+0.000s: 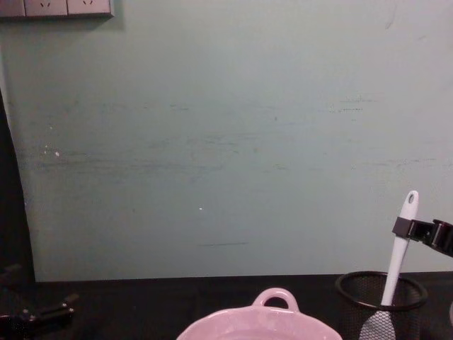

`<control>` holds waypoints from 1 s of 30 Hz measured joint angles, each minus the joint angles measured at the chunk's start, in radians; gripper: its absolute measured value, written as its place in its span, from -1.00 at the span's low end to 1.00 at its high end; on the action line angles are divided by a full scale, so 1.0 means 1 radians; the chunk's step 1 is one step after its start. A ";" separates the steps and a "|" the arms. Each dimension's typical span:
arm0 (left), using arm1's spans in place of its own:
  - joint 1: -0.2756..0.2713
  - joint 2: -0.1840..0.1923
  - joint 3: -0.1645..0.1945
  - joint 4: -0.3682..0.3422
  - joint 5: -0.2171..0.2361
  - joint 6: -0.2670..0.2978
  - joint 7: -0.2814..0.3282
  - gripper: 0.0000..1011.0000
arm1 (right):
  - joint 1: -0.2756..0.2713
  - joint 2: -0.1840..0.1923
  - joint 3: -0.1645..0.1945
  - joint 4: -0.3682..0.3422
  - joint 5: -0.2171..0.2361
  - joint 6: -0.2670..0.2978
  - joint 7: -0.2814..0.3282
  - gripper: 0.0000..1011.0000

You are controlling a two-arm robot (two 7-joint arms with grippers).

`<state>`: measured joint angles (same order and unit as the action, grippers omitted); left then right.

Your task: Use the one hand to pick up the spoon and stir the clear water in the bowl.

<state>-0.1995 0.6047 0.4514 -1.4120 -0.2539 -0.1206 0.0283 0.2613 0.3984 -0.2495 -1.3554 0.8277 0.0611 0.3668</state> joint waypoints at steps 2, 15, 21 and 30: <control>0.000 0.000 0.000 0.000 0.000 0.000 0.000 1.00 | 0.000 0.000 0.000 -0.001 0.000 -0.001 0.000 -0.76; 0.000 0.000 0.000 0.000 0.000 0.000 0.000 1.00 | -0.001 0.000 0.001 -0.004 -0.003 -0.004 0.000 -0.11; 0.000 0.000 0.000 0.000 0.000 0.000 0.000 1.00 | -0.002 0.000 0.001 -0.004 -0.003 -0.005 0.000 0.24; 0.000 0.000 0.000 0.000 0.000 0.000 0.000 1.00 | 0.002 0.019 -0.023 -0.008 -0.067 -0.027 -0.011 0.72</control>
<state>-0.1995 0.6047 0.4514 -1.4120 -0.2539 -0.1205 0.0283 0.2631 0.4169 -0.2728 -1.3636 0.7602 0.0336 0.3562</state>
